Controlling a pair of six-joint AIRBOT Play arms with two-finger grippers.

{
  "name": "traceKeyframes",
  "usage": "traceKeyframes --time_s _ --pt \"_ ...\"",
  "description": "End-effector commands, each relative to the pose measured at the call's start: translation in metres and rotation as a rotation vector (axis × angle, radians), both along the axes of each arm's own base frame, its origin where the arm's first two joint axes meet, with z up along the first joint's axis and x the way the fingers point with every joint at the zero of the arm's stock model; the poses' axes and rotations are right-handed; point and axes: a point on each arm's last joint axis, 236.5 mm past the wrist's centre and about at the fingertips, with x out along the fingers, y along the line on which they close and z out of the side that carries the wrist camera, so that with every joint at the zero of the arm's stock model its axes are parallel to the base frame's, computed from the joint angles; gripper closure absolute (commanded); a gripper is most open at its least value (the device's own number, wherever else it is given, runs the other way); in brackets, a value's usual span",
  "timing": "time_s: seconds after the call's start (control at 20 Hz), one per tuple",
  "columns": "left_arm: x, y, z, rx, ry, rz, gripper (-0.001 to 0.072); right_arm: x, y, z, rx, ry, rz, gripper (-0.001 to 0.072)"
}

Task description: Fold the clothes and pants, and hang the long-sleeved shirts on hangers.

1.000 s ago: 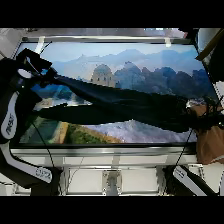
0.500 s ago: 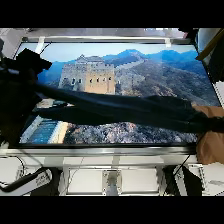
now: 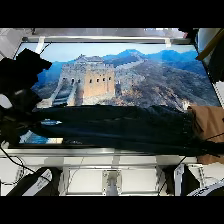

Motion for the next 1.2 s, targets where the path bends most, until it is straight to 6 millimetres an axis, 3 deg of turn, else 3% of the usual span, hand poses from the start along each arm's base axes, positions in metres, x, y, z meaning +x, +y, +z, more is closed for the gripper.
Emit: traceKeyframes --time_s 0.0,0.05,0.1,0.25,0.3,0.35,0.4,0.55,0.7,0.8,0.9,1.0,1.15 --pt "0.003 0.005 -0.017 0.021 -0.027 0.049 0.0543 -0.001 -0.015 0.004 -0.045 -0.004 -0.06 0.0507" --pt "0.016 0.013 -0.001 0.049 -0.073 0.045 0.0198 0.005 -0.025 0.021 -0.083 -0.033 -0.089 0.0311" --pt "0.034 0.019 0.022 0.073 -0.146 0.047 -0.0013 0.014 -0.037 0.044 -0.133 -0.08 -0.114 0.0236" --pt "0.122 0.046 0.121 0.172 -0.556 0.087 -0.0008 0.064 -0.073 0.134 -0.314 -0.362 -0.176 0.0237" --pt "0.141 0.055 0.142 0.185 -0.647 0.127 -0.0004 0.084 -0.082 0.16 -0.352 -0.481 -0.193 0.0238" --pt "0.149 0.063 0.143 0.181 -0.647 0.157 -0.0003 0.101 -0.085 0.176 -0.353 -0.576 -0.211 0.0239" --pt "0.15 0.069 0.125 0.162 -0.577 0.174 -0.0003 0.114 -0.083 0.175 -0.3 -0.621 -0.216 0.0239" --pt "0.135 0.071 0.05 0.102 -0.299 0.151 0.0001 0.127 -0.066 0.12 -0.034 -0.513 -0.213 0.0237" --pt "0.134 0.041 -0.003 -0.043 -0.166 0.047 0.0002 0.123 -0.054 0.076 0.15 -0.38 -0.211 0.0232" --pt "0.128 0.016 -0.026 -0.158 -0.088 -0.037 0.0002 0.123 -0.055 0.065 0.183 -0.358 -0.217 0.0229" --pt "0.116 0.006 -0.042 -0.204 -0.019 -0.132 0.0001 0.124 -0.055 0.066 0.18 -0.36 -0.216 0.0229" --pt "0.116 0.007 -0.051 -0.205 -0.011 -0.188 0.0 0.124 -0.054 0.066 0.183 -0.36 -0.214 0.0229" --pt "0.133 0.014 -0.052 -0.17 -0.074 -0.179 0.0 0.129 -0.048 0.07 0.212 -0.384 -0.212 0.0229"
